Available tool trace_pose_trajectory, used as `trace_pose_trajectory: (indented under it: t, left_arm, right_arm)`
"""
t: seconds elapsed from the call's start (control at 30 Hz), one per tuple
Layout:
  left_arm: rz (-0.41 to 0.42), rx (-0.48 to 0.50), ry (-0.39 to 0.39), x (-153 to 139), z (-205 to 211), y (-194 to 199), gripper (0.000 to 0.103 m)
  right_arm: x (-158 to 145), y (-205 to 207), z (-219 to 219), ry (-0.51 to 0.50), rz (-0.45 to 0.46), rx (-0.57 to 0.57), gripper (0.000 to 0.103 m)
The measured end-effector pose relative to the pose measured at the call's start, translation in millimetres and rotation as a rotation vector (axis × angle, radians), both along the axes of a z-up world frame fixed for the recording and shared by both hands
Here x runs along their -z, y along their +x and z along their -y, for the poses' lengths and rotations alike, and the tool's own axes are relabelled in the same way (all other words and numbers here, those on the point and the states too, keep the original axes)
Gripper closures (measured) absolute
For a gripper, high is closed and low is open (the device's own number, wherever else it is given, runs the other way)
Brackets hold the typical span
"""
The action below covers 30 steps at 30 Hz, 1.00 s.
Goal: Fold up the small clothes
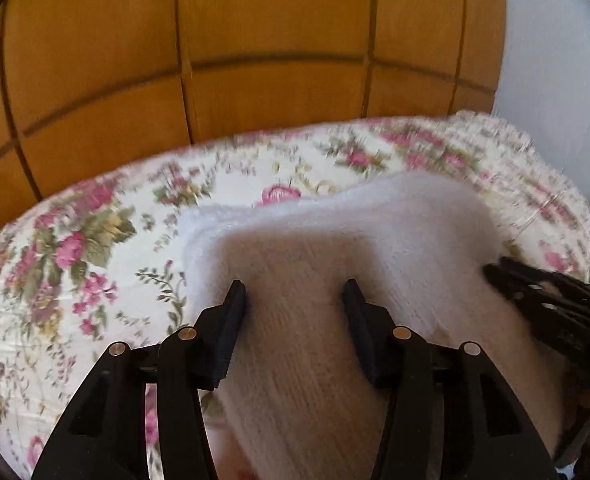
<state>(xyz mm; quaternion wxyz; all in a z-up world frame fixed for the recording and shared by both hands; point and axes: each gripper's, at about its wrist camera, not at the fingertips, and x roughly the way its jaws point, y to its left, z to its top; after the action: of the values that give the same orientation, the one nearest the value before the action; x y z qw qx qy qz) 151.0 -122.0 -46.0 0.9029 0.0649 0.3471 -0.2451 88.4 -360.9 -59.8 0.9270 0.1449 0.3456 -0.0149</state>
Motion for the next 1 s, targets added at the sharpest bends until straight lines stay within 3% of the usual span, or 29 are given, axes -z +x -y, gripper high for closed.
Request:
trace_pose_trajectory:
  t: [0.07,0.1,0.17,0.23,0.3,0.37,0.47,0.63,0.73,0.83,1.0]
  left_arm:
    - [0.005,-0.019,-0.061,-9,-15,-15,0.031]
    - [-0.014,-0.01,-0.124,-12,-25,-25,0.031]
    - [-0.04,0.005,-0.171,-14,-33,-36,0.031]
    - [-0.066,0.032,-0.16,-9,-33,-49,0.031]
    - [-0.08,0.052,-0.095,5,-27,-59,0.029]
    - [-0.145,0.063,-0.065,29,-23,-62,0.028]
    - [-0.233,0.056,-0.16,40,-31,-59,0.028]
    - [-0.305,0.057,-0.293,34,-48,-52,0.02]
    - [-0.33,0.028,-0.412,27,-66,-47,0.017]
    - [-0.327,0.02,-0.469,24,-75,-42,0.014]
    - [-0.401,0.02,-0.498,33,-76,-30,0.014]
  right_arm:
    - [-5,-5,0,0.006,0.0,-0.006,0.055]
    - [-10,-11,1,0.025,0.01,-0.013,0.049]
    - [-17,-21,1,0.032,0.015,-0.007,0.03]
    - [-20,-33,-2,0.002,0.001,-0.001,0.03]
    - [-13,-40,-1,-0.01,-0.034,-0.001,0.03]
    - [2,-44,5,0.002,-0.092,0.008,0.027]
    - [17,-46,18,0.108,-0.11,0.021,0.023]
    - [9,-48,16,0.106,-0.112,0.024,0.022]
    - [5,-52,28,0.258,-0.089,0.038,0.021]
    - [2,-51,35,0.369,-0.081,0.014,0.019]
    - [4,-43,34,0.418,-0.091,-0.027,0.017]
